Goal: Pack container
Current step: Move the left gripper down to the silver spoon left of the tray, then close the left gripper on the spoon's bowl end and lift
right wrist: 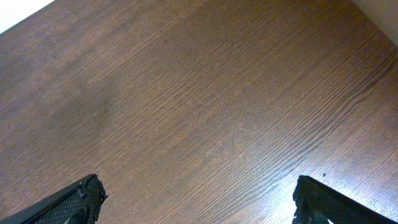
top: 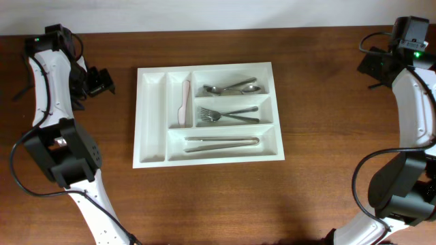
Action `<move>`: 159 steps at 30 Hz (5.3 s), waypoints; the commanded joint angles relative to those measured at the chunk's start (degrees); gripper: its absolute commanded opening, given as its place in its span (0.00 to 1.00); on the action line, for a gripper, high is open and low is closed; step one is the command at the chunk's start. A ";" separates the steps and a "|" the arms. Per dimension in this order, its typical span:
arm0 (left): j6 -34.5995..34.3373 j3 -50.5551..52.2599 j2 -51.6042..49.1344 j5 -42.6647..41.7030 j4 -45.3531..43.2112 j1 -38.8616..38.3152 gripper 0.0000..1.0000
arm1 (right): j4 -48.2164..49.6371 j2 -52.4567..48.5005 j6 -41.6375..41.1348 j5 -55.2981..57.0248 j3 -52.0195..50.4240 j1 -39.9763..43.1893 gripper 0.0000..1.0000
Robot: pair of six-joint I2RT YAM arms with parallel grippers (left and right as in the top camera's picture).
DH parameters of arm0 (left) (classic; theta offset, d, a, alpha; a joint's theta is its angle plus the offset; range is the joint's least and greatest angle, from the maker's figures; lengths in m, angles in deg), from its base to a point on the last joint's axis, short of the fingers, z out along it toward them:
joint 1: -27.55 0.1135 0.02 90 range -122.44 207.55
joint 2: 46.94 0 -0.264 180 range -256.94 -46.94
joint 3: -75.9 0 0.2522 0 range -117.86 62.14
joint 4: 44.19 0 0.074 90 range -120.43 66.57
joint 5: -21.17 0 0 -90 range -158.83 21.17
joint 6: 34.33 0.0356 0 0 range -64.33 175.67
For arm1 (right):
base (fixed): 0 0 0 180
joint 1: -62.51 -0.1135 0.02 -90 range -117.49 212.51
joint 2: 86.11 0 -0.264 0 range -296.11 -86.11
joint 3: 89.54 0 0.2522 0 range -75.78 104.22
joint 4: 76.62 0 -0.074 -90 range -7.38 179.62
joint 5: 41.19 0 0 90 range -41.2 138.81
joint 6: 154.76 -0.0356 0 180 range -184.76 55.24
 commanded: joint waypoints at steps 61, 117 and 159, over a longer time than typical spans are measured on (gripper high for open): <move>-12.92 52.98 17.31 15.61 -34.45 2.84 0.55 | 0.02 0.20 -0.04 0.13 0.35 0.15 0.99; -12.92 53.02 16.94 11.45 -36.28 6.12 0.23 | 0.02 0.20 -0.04 0.13 0.35 0.15 0.99; -8.52 39.63 16.94 5.38 -32.22 13.86 0.59 | 0.02 0.20 -0.04 0.11 0.35 0.15 0.99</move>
